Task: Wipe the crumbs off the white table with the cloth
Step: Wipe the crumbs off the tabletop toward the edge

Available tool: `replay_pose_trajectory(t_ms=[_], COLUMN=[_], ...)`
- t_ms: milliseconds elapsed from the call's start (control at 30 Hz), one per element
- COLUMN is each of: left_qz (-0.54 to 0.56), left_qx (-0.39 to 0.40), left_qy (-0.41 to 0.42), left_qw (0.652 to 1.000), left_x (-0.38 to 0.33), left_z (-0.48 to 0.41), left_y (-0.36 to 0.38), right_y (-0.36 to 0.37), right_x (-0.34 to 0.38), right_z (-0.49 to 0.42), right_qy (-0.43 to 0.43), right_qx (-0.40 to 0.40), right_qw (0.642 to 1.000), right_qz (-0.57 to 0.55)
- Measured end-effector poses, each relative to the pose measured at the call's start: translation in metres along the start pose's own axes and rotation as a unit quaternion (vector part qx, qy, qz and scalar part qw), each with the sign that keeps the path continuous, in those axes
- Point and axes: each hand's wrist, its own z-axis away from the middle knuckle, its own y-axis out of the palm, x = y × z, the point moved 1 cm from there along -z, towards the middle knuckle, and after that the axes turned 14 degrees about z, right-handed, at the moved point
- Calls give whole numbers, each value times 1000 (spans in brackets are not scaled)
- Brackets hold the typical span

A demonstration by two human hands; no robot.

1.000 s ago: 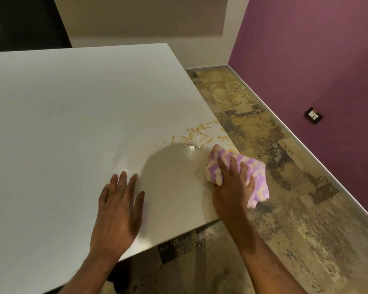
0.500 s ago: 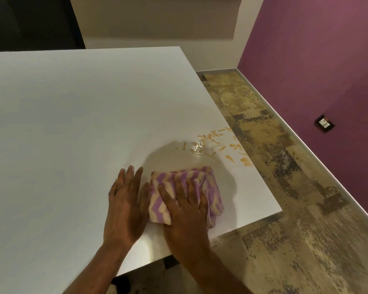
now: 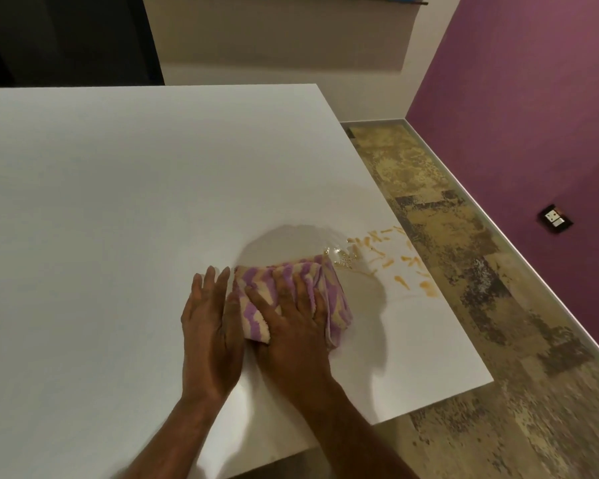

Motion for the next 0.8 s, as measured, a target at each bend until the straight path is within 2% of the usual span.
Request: replay_pose_trajectory(t_ms=[333, 800], left_qz=[-107, -185], left_qx=[63, 74], left_qy=[39, 87], left_qw=[992, 976], left_x=[1, -2], left_z=[-9, -13], left_y=[12, 14], right_y=[-2, -24], right_x=[-22, -105], right_z=[-41, -64], right_qy=[66, 178], right_qx=[-32, -15], right_qw=[997, 983], right_qz=[12, 51])
